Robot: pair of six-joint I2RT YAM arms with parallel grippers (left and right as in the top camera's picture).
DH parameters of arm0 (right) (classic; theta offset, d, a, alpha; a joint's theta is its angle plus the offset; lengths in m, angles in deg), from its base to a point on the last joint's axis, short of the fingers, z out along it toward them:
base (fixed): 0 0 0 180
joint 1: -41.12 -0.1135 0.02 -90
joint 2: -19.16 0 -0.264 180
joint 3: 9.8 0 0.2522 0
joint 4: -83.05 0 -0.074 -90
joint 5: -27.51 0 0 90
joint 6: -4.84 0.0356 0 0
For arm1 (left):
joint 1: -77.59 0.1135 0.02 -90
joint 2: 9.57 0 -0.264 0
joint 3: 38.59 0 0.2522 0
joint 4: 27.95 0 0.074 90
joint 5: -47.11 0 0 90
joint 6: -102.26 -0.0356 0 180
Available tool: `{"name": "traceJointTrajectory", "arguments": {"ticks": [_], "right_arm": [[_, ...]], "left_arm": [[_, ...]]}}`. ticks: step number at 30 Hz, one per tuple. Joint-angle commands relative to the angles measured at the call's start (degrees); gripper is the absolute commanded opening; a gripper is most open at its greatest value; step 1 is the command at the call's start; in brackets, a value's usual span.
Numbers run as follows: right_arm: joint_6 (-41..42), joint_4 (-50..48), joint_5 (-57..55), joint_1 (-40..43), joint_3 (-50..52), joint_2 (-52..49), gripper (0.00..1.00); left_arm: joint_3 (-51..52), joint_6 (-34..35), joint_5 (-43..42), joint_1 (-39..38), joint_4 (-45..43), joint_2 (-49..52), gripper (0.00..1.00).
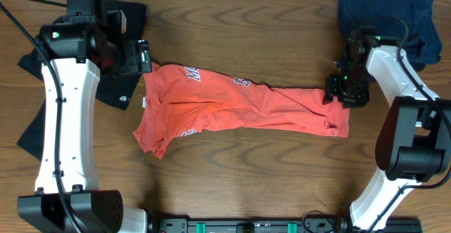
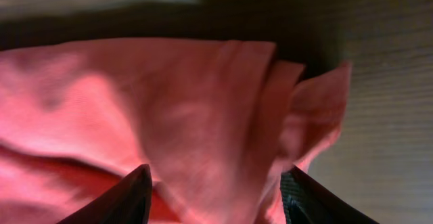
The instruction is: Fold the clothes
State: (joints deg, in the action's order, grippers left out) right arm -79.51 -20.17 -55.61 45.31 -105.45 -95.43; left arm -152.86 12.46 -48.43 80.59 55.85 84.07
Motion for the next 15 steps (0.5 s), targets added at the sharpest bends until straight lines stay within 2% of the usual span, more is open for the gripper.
{"name": "traceJointTrajectory", "arguments": {"ticks": [1, 8, 15], "right_arm": [[-0.15, -2.23, 2.21, 1.75, 3.13, 0.44, 0.61], [-0.11, -9.75, 2.40, 4.07, 9.11, 0.44, 0.69], [0.09, -16.98, 2.36, 5.31, 14.84, 0.44, 0.82]], "left_arm": [[0.55, 0.50, 0.87, 0.24, -0.02, 0.76, 0.98], [0.55, 0.52, 0.85, 0.24, 0.15, 0.76, 0.98], [0.55, 0.55, 0.85, 0.24, 0.33, 0.76, 0.98]]}}
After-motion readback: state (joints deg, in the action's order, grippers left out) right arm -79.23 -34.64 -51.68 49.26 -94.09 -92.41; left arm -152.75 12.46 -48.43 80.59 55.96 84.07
